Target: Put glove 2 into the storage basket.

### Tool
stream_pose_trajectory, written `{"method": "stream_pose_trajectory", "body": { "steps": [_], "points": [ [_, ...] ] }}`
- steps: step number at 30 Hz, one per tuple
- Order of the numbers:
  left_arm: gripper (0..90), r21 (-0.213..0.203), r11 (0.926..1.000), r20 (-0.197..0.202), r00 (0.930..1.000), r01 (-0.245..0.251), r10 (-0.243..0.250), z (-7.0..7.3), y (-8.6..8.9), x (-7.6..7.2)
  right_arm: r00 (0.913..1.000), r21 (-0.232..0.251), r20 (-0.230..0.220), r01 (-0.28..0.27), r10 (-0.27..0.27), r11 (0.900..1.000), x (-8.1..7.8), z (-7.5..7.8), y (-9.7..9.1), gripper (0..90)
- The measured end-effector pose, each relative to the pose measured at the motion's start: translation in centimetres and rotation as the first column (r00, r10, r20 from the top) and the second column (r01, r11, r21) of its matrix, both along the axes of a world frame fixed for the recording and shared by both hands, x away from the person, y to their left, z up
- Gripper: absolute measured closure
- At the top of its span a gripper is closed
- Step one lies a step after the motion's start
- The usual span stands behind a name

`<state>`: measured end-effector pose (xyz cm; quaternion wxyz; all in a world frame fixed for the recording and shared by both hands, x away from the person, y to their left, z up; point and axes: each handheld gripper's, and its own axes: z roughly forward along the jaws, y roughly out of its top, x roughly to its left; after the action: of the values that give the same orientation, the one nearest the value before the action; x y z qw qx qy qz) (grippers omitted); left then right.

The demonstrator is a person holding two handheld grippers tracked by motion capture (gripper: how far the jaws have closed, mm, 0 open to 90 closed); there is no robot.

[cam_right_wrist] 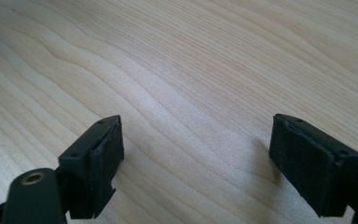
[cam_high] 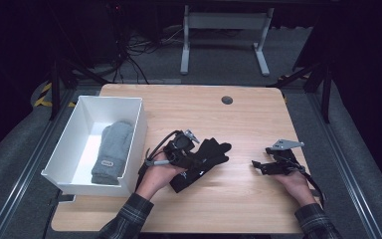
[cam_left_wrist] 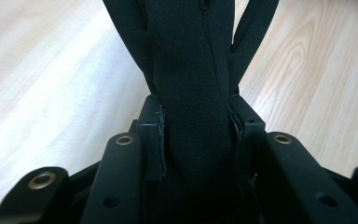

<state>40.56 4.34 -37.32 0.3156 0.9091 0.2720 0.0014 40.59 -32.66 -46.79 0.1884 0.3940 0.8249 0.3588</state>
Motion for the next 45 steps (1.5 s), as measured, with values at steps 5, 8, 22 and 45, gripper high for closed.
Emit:
{"method": "stream_pose_trajectory", "body": {
  "steps": [5,8,22,45],
  "points": [
    [64.6,-0.012,0.9985,0.040,0.9977,-0.054,0.055,3.6,1.3,-0.2,1.0000,0.000,0.000,0.000,0.000,1.0000,0.0,0.0,0.0,17.9],
    [64.6,-0.013,0.9972,0.052,0.9959,-0.073,0.074,5.2,2.1,-0.1,1.0000,0.000,-0.001,0.001,-0.001,1.0000,0.0,0.0,0.0,17.9],
    [64.6,-0.046,0.9836,0.052,0.9829,-0.174,0.177,10.4,8.2,0.9,1.0000,0.001,0.000,0.001,-0.001,1.0000,0.0,0.0,0.0,17.9],
    [64.6,-0.038,0.8544,0.002,0.8549,-0.518,0.519,8.5,22.1,2.2,0.9999,0.001,-0.001,0.015,-0.015,0.9999,0.0,0.0,0.0,17.9]
  ]
}}
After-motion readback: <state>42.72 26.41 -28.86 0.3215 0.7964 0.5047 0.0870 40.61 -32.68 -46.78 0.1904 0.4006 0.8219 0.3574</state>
